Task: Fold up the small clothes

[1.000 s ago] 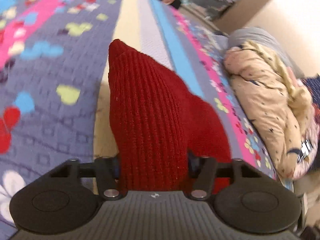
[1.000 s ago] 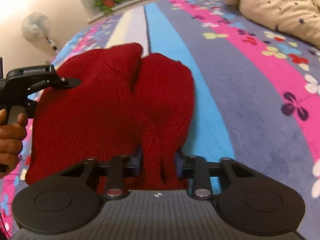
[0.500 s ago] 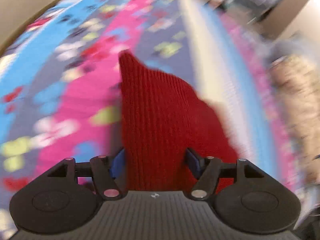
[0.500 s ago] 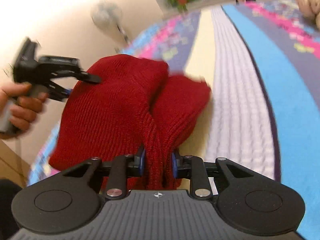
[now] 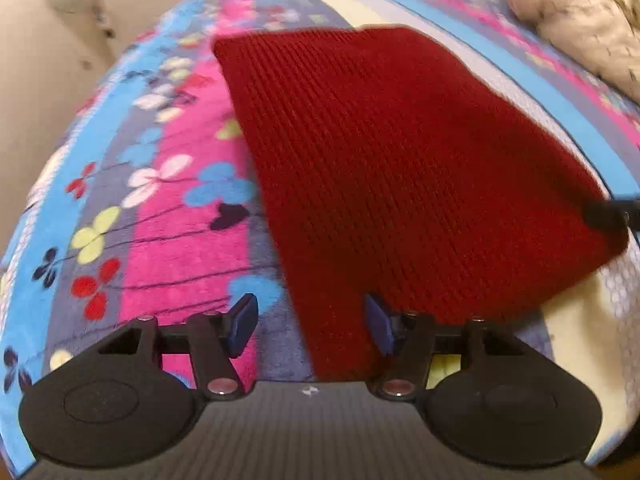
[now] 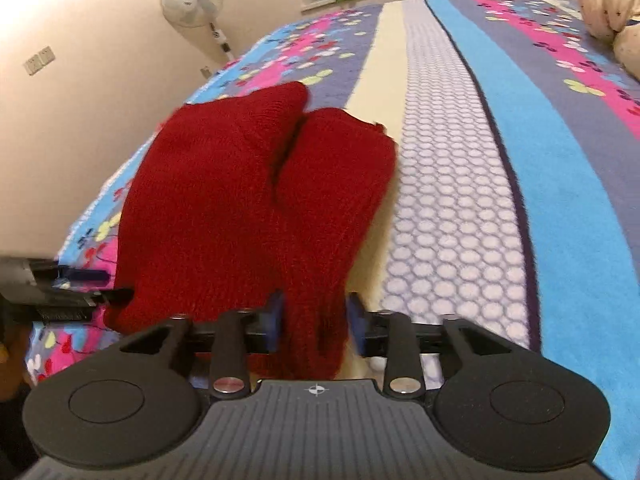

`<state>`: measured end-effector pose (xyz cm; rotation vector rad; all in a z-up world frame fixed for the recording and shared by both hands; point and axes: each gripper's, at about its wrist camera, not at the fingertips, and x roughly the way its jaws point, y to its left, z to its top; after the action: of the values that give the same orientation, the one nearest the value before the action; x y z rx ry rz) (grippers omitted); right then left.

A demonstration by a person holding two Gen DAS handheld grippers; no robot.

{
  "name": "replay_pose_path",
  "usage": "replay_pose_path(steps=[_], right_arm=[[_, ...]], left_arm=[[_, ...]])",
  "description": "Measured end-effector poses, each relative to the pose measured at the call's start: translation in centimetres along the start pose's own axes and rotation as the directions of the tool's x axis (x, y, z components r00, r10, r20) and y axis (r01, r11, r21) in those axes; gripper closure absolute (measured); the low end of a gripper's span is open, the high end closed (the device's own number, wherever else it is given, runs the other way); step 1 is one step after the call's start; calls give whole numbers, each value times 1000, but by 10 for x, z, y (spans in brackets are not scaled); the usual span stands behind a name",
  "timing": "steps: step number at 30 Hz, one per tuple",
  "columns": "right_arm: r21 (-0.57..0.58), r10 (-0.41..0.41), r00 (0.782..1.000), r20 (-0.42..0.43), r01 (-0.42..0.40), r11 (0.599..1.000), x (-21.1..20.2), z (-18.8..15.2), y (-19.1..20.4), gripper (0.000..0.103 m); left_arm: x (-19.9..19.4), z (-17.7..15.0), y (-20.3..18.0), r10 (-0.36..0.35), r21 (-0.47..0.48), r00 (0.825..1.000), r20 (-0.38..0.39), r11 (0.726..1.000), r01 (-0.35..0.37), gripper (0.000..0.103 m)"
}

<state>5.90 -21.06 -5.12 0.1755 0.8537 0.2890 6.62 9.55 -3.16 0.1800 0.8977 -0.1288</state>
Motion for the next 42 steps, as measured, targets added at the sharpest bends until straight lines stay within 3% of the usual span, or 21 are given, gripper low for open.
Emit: replay_pose_path(steps=[3, 4, 5, 8, 11, 14, 17, 19, 21, 24, 28, 31, 42], right_arm=[[-40, -59, 998, 37, 60, 997, -23, -5, 6, 42], [-61, -78, 995, 64, 82, 995, -33, -6, 9, 42], [-86, -110, 989, 98, 119, 989, -45, -7, 13, 42], [-94, -188, 960, 206, 211, 973, -83, -8, 22, 41], [1, -185, 949, 257, 191, 982, -120, -13, 25, 37], [23, -177, 934, 311, 179, 984, -141, -26, 34, 22], [35, -186, 922, 340, 185, 982, -148, -44, 41, 18], [44, -189, 930, 314, 185, 982, -140, -53, 41, 18], [29, -196, 941, 277, 196, 980, -127, -52, 42, 18], [-12, -209, 938, 276, 221, 975, -114, -50, 44, 18], [-23, -221, 945, 240, 233, 972, -96, -45, 40, 18], [-19, -220, 948, 230, 231, 973, -88, -42, 38, 18], [-68, -209, 956, 208, 227, 971, -73, -40, 46, 18]], left_arm=[[-37, 5, -3, 20, -3, 997, 81, 1000, -20, 33], [-53, 7, -5, 34, -6, 991, 126, 999, -33, 26], [-69, 7, -7, 50, -8, 985, 168, 999, -49, 18], [-111, 2, -16, 63, -27, 964, 258, 998, -58, 16], [-150, -11, -31, 69, -84, 947, 315, 995, -44, 12], [-170, -27, -52, 100, -150, 929, 357, 988, -49, 9], [-174, -39, -75, 88, -152, 934, 348, 988, -36, 9], [-170, -48, -89, 125, -156, 931, 344, 985, -75, 9], [-156, -55, -92, 140, -139, 935, 326, 985, -99, 9], [-138, -56, -88, 133, -135, 957, 258, 986, -101, 9], [-113, -53, -77, 203, -151, 955, 214, 973, -173, 9], [-101, -47, -64, 184, -188, 966, 180, 971, -150, 9], [-82, -41, -62, 176, -232, 976, 125, 962, -144, 9]])
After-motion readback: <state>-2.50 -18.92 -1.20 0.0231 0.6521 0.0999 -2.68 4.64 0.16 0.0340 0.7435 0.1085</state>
